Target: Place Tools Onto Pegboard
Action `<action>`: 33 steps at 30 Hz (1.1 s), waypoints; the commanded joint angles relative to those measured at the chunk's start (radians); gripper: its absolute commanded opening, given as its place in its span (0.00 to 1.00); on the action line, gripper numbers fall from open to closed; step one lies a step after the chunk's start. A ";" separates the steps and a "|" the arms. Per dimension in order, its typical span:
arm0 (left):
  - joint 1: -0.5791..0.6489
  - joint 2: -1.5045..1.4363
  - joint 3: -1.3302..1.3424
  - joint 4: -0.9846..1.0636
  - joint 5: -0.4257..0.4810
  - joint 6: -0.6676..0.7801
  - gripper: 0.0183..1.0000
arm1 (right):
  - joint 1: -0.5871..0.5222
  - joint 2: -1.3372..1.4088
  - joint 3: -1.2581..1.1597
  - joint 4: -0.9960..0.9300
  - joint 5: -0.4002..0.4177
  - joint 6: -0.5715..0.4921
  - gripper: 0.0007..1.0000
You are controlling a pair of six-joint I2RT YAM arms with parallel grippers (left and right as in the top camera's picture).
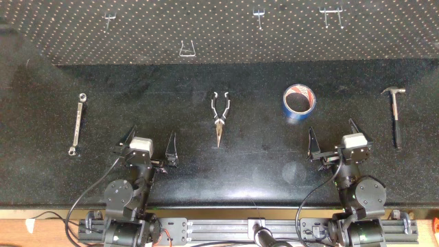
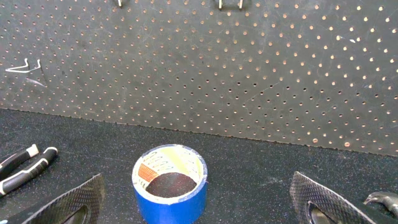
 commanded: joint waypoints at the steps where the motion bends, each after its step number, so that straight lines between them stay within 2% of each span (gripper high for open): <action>1: 0.148 -0.006 -0.004 0.000 -0.010 0.012 1.00 | 0.040 -0.007 -0.004 -0.005 0.016 0.015 0.98; 17: 0.148 -0.004 -0.004 -0.001 -0.006 0.012 1.00 | 0.040 -0.007 -0.004 -0.005 0.016 0.015 0.98; 19: 0.150 0.120 0.057 -0.028 -0.008 0.153 1.00 | 0.040 -0.007 -0.004 -0.005 0.016 0.015 0.98; 21: 0.256 0.480 0.344 -0.254 -0.014 0.229 0.99 | 0.040 -0.007 -0.004 -0.005 0.016 0.015 0.98; 23: 0.456 0.834 0.616 -0.584 -0.048 0.532 0.99 | 0.040 -0.007 -0.004 -0.005 0.016 0.015 0.98; 24: 0.521 0.932 0.677 -0.632 -0.101 0.540 1.00 | 0.040 -0.007 -0.004 -0.005 0.016 0.015 0.98; 26: 0.671 1.077 0.751 -0.655 -0.111 0.540 1.00 | 0.040 -0.007 -0.004 -0.005 0.016 0.015 0.98; 29: 0.711 1.248 0.797 -0.639 -0.111 0.543 0.99 | 0.040 -0.007 -0.004 -0.005 0.016 0.015 0.98; 31: 0.722 1.340 0.836 -0.645 -0.055 0.543 0.99 | 0.040 -0.007 -0.004 -0.005 0.016 0.015 0.98; 33: 0.765 1.400 0.897 -0.645 0.055 0.544 1.00 | 0.040 -0.007 -0.004 -0.005 0.016 0.015 0.98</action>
